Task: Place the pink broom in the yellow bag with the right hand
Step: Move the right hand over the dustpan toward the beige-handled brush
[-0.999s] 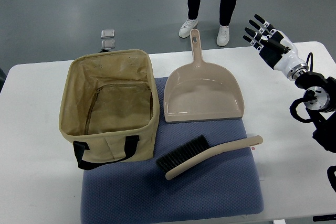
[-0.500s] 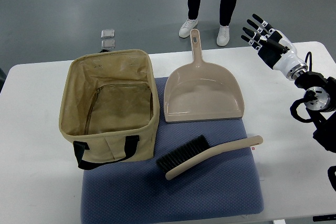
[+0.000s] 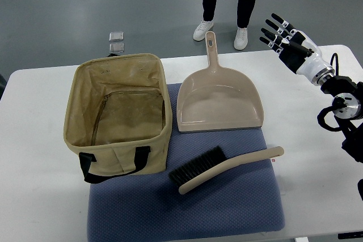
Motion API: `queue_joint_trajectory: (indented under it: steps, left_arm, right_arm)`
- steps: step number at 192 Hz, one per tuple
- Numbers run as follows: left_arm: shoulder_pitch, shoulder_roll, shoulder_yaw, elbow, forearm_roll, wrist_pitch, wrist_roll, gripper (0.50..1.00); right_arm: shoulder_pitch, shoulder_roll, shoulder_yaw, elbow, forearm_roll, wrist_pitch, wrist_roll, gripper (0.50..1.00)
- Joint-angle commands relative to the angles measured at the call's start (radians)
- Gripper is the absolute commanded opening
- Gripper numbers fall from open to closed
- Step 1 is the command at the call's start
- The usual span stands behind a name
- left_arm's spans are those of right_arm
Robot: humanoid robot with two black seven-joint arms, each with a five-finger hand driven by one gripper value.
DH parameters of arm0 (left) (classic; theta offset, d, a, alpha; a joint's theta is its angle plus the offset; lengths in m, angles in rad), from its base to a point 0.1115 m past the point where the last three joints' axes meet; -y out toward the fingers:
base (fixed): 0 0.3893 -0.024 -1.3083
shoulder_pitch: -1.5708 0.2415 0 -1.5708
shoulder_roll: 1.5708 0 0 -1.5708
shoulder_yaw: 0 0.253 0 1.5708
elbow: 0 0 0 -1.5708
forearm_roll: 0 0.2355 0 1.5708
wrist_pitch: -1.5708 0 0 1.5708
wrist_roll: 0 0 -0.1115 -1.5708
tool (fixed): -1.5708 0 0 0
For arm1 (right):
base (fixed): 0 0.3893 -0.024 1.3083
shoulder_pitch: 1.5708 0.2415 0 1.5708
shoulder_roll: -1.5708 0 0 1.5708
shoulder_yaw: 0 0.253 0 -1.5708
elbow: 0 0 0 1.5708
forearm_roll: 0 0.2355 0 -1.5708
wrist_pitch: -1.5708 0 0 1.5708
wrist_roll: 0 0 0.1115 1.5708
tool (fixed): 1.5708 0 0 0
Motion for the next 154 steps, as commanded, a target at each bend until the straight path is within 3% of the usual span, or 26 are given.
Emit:
queue_joint_trajectory:
  steps: [1, 22, 61, 107, 154]
  left_arm:
    - [0.0, 0.0, 0.0, 0.0, 0.0, 0.0, 0.0, 1.0]
    - [0.0, 0.0, 0.001, 0.0, 0.0, 0.0, 0.0, 1.0]
    - [0.0, 0.0, 0.001, 0.0, 0.0, 0.0, 0.0, 1.0]
    - [0.0, 0.0, 0.0, 0.0, 0.0, 0.0, 0.0, 1.0]
    - [0.0, 0.0, 0.0, 0.0, 0.0, 0.0, 0.0, 1.0]
  right_arm:
    - [0.019, -0.041, -0.067, 0.008, -0.003, 0.044, 0.014, 0.93]
    - [0.045, -0.128, -0.213, 0.034, -0.008, 0.072, 0.088, 0.928]
    - [0.129, -0.306, -0.516, 0.215, -0.023, 0.07, 0.215, 0.926]
    - [0.183, -0.432, -0.684, 0.437, -0.265, -0.065, 0.309, 0.926]
    - [0.22, -0.524, -0.815, 0.643, -0.546, -0.203, 0.344, 0.926]
